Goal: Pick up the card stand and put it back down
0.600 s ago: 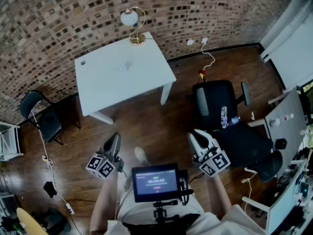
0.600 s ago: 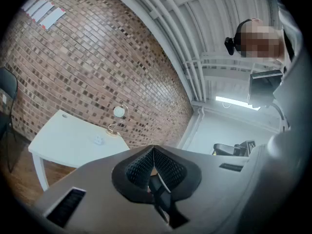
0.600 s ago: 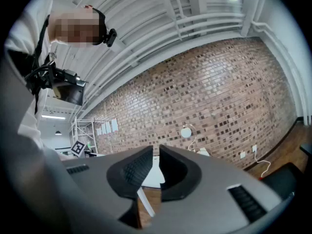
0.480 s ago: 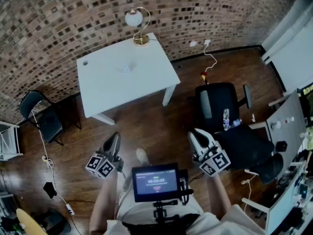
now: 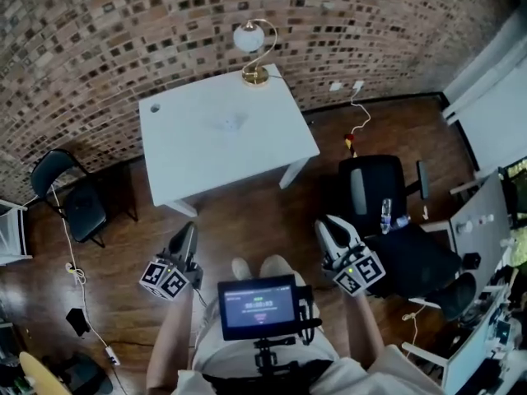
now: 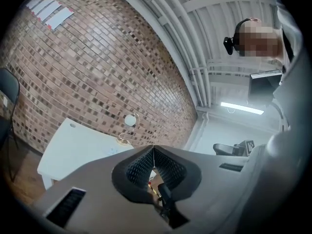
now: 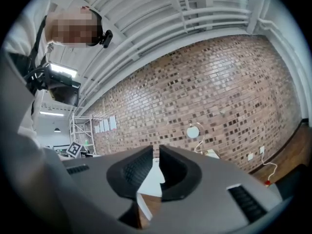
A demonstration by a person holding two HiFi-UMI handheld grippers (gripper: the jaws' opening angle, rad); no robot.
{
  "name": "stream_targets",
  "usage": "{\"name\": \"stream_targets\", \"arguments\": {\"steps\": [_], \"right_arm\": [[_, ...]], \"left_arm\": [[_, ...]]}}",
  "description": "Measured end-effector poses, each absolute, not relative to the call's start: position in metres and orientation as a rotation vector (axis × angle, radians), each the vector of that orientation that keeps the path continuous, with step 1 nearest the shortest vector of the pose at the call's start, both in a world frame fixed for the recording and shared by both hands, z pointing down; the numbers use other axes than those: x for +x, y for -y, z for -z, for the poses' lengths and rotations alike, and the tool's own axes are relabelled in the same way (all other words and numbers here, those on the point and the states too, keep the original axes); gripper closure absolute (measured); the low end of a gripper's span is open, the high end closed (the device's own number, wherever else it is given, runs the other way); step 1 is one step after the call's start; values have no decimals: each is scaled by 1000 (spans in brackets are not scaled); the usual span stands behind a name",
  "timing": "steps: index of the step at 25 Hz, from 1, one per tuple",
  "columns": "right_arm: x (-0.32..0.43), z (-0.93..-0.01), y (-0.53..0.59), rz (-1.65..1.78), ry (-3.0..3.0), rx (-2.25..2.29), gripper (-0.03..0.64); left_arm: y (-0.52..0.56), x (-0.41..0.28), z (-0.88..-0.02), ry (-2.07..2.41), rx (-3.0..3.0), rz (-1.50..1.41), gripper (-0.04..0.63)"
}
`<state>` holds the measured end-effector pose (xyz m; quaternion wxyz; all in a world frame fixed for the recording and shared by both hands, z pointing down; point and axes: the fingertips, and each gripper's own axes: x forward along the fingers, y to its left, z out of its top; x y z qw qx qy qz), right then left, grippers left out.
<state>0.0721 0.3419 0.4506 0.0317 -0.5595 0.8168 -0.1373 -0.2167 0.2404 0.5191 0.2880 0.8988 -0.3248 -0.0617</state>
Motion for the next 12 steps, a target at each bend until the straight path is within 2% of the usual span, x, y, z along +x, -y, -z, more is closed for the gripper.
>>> {"name": "stream_targets", "arguments": {"steps": [12], "right_arm": [[61, -467, -266, 482, -2568, -1662, 569]], "left_arm": [[-191, -223, -525, 911, 2370, 162, 595]]}}
